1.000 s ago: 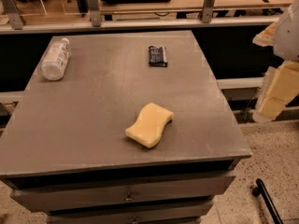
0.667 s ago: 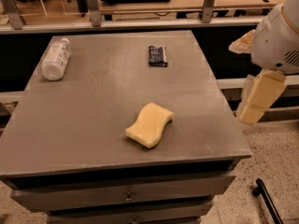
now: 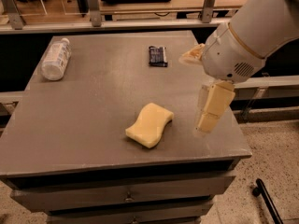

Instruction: Move sponge near blue plastic bottle

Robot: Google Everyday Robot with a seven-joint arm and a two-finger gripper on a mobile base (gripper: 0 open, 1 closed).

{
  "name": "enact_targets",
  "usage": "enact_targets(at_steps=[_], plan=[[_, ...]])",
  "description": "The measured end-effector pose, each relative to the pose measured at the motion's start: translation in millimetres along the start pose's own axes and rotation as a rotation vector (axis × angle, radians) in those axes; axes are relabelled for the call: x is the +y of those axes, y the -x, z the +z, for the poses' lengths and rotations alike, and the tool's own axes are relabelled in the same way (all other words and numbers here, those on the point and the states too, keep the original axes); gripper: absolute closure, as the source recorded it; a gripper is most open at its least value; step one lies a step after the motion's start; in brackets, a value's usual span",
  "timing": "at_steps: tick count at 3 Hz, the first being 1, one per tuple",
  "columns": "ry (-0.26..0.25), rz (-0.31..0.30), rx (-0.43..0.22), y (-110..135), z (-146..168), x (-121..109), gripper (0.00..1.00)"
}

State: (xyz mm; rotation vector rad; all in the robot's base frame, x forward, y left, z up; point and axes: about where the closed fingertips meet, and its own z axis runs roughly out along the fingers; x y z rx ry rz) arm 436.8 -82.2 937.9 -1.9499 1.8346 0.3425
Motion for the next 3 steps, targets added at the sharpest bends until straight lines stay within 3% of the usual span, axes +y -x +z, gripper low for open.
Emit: enact_targets(at_steps=[1, 2, 3], plan=[[0.103, -0.024, -0.077, 9, 32, 0, 0.00], [0.162, -0.053, -0.180, 9, 63, 6, 0.00], [0.174, -0.080, -0.257, 5, 84, 9, 0.00]])
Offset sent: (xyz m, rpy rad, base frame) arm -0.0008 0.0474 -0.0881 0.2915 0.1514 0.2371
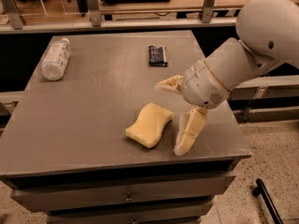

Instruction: Move sponge near blue plastic bottle

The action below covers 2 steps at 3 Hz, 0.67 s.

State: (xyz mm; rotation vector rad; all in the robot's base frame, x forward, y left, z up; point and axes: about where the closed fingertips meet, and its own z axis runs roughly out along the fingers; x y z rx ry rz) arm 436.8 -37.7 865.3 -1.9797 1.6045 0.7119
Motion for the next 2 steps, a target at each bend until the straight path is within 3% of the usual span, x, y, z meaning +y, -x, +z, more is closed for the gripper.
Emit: enact_targets(at_steps=[2], plan=[[-0.004, 0.025, -0.024, -10.9, 21.1, -12.6, 0.00]])
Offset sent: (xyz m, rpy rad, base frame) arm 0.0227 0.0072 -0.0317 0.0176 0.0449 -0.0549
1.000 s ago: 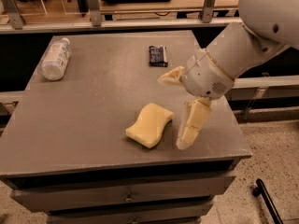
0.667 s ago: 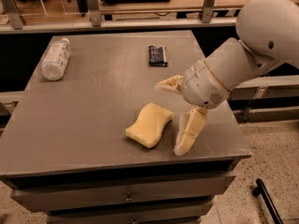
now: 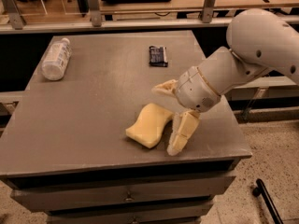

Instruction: Move sponge near blue plastic bottle

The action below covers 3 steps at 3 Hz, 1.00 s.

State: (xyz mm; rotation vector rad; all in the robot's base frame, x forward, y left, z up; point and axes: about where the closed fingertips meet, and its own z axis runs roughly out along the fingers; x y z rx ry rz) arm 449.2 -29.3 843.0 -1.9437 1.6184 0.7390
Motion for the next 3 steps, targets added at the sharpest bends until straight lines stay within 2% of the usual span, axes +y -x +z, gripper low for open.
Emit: enact_targets(at_steps=[1, 2, 3], plan=[[0.015, 0.012, 0.008, -5.3, 7.0, 2.3, 0.17], [0.020, 0.018, 0.008, -7.1, 8.0, 4.6, 0.41], [0.045, 0.029, 0.030, 1.3, 4.6, 7.8, 0.64]])
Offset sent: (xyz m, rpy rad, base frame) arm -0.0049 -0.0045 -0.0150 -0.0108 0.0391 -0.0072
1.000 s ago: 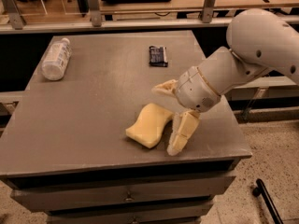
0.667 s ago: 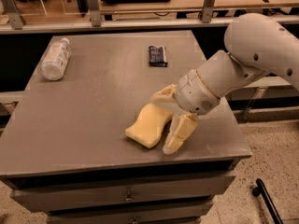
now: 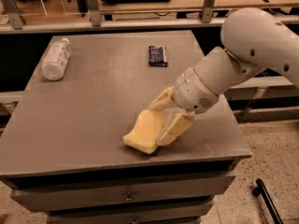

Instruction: Move sponge near blue plastic bottle

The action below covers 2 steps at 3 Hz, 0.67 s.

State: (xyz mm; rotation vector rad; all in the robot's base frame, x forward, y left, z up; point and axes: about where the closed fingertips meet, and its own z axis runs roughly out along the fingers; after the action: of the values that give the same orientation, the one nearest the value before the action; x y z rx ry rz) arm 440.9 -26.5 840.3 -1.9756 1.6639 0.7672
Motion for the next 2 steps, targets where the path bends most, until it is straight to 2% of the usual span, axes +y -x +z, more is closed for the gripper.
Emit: enact_targets(at_steps=[1, 2], plan=[[0.023, 0.009, 0.017, 15, -17, 7, 0.87], [0.014, 0.027, 0.016, 27, -40, 10, 1.00]])
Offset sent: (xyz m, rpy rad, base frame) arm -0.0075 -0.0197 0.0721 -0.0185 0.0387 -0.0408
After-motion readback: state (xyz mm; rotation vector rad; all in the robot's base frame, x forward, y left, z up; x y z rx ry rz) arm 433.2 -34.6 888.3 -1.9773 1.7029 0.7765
